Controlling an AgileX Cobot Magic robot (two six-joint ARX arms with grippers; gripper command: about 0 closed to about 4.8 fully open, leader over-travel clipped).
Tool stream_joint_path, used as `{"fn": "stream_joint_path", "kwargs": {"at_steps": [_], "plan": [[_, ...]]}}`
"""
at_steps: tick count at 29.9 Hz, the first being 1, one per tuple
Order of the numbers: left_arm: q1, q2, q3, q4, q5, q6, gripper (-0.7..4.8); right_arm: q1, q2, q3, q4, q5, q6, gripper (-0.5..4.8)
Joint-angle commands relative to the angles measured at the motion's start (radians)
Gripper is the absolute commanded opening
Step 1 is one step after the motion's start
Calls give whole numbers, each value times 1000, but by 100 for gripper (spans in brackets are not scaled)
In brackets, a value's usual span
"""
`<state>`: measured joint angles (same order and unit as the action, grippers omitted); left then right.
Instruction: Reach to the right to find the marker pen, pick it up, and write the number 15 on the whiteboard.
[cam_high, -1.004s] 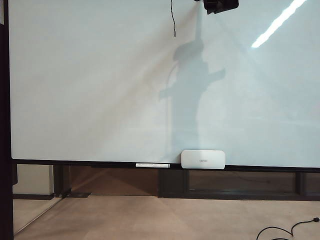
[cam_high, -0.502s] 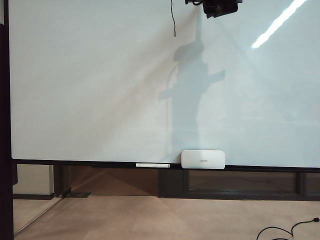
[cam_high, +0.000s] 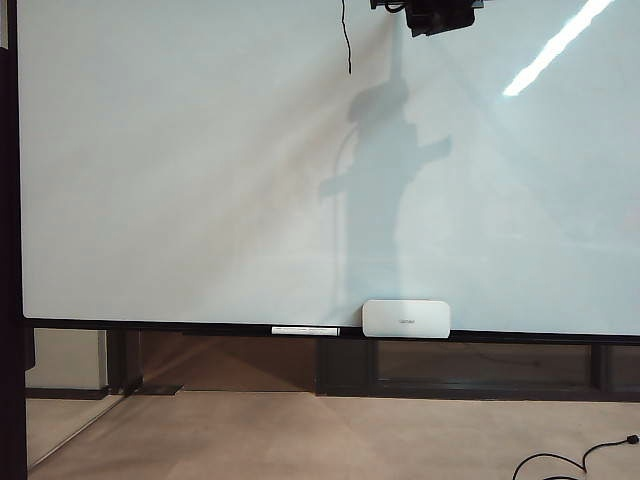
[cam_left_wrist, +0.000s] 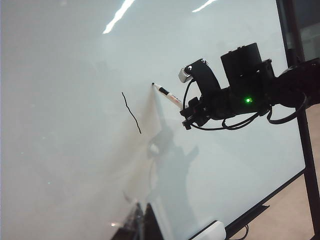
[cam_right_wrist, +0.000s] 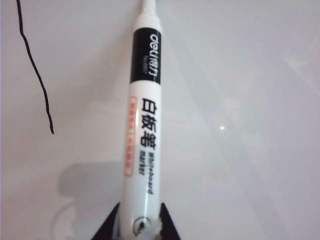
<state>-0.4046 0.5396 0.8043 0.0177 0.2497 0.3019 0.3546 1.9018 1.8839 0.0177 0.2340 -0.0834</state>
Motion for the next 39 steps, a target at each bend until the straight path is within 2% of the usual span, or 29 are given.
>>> {"fn": "stream_joint_path", "kwargs": {"at_steps": [1,18,39], "plan": [[0,-1,5,6,-3,6,-5,0,9,5,14,-29,5,-2],[0,-1,5,6,-3,6,-5,0,27,6,34,-123,4,-2],[0,-3,5,6,-3,5,-5,0,33,6,-13,-121,5,-2]]}}
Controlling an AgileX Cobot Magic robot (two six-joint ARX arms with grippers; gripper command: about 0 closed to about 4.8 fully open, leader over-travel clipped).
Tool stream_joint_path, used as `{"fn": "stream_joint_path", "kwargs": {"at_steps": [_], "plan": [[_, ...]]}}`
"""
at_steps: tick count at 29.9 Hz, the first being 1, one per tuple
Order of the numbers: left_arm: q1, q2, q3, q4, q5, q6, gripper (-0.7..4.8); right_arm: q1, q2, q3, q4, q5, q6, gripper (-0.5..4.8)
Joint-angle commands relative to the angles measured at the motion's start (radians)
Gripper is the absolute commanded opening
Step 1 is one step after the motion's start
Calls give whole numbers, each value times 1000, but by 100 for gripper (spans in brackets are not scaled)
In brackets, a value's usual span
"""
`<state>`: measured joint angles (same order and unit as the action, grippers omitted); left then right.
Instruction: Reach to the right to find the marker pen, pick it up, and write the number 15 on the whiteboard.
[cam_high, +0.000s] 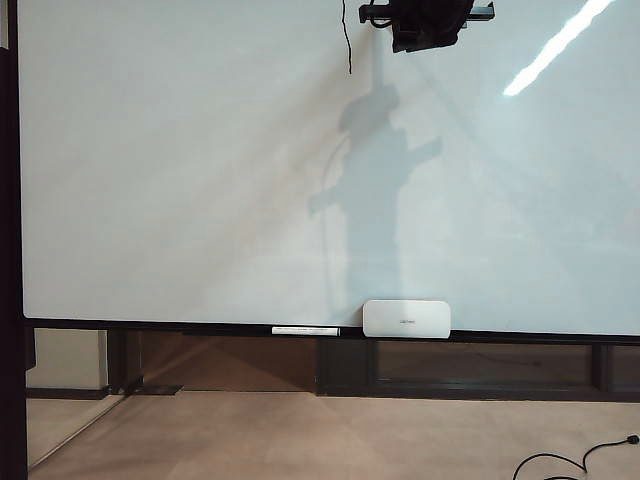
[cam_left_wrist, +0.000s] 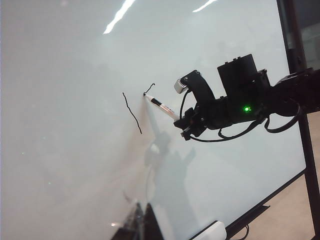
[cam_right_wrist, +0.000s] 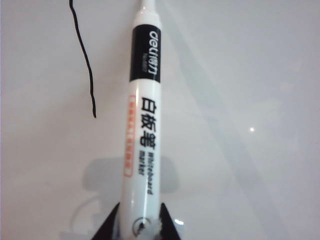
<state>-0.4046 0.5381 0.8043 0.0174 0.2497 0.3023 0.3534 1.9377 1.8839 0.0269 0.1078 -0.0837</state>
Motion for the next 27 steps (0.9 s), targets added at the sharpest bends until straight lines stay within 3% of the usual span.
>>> {"fn": "stream_joint_path", "kwargs": {"at_steps": [1,27], "plan": [[0,-2,5,6,-3,5,-5,1,-3,6,-31,6,5,-2],[0,-4,6,7,-3,4,-5,1,-3,5,-151,90,27,-2]]}}
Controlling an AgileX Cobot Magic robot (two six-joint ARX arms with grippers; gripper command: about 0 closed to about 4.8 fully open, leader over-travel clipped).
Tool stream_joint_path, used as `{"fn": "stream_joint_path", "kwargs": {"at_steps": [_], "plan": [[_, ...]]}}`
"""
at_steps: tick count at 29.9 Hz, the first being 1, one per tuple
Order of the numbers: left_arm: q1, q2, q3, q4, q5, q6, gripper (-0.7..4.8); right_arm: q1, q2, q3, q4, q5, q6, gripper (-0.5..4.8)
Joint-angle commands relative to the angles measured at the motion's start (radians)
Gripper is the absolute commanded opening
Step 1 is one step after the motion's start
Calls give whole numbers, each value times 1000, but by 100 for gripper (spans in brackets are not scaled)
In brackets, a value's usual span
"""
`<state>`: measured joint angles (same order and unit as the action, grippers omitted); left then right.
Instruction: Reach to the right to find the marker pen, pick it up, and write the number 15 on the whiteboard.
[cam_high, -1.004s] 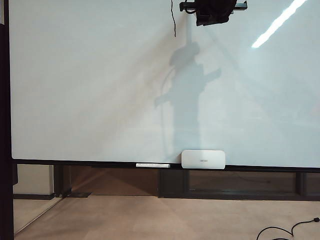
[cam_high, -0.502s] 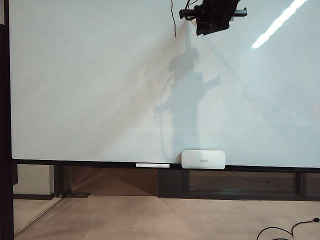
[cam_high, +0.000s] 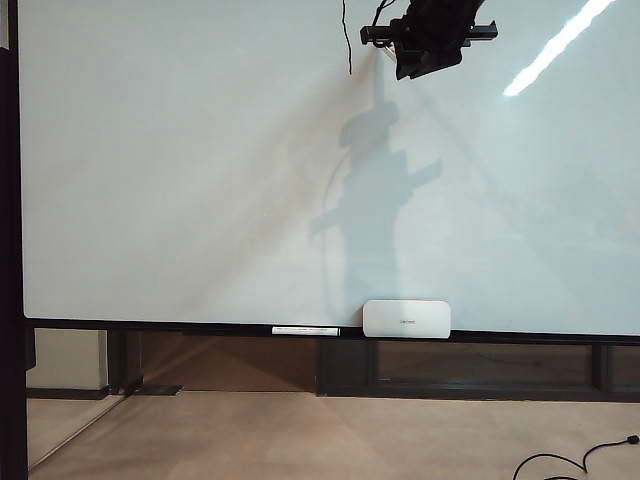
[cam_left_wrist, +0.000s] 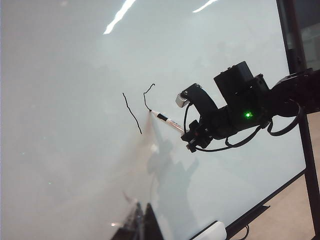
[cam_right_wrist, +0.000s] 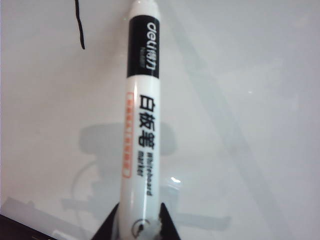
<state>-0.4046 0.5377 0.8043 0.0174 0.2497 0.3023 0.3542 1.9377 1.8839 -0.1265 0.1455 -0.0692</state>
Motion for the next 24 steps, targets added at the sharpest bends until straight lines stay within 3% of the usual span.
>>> {"fn": "stream_joint_path", "kwargs": {"at_steps": [1,14,24], "plan": [[0,-5,6,7,-3,5,-5,0,-3,5,2,64,13,-2],[0,-31,6,5,-3,5,-5,0,-7,5,-15,220,18,-2],[0,-38,6,5,-3,4,-5,0,-10,5,-44,222,18,-2]]}}
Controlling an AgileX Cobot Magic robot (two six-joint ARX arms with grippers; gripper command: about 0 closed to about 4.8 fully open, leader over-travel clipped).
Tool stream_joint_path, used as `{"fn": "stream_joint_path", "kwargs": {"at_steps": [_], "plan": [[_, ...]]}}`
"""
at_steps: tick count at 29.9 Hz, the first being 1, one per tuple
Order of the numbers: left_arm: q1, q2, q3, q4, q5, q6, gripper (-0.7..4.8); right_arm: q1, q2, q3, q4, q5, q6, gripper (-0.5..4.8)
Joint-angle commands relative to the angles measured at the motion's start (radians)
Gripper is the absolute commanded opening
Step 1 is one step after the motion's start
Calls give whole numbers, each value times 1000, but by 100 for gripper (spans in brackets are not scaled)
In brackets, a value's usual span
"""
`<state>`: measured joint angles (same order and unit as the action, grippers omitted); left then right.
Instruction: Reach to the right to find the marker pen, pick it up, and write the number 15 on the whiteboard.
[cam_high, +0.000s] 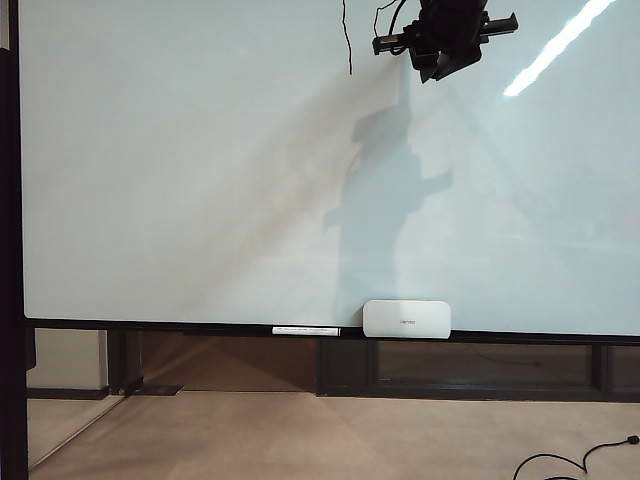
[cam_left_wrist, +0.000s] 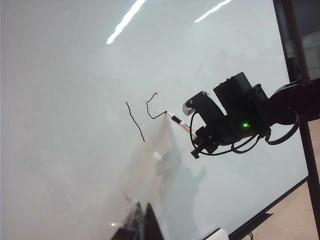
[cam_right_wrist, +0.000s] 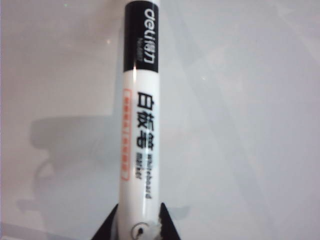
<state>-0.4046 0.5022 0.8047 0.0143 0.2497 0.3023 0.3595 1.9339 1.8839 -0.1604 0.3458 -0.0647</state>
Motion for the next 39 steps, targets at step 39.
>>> {"fn": "stream_joint_path", "kwargs": {"at_steps": [39], "plan": [[0,-4,6,9,-10,4,-5,-55,13,5,-153,-196,56,-2]]}}
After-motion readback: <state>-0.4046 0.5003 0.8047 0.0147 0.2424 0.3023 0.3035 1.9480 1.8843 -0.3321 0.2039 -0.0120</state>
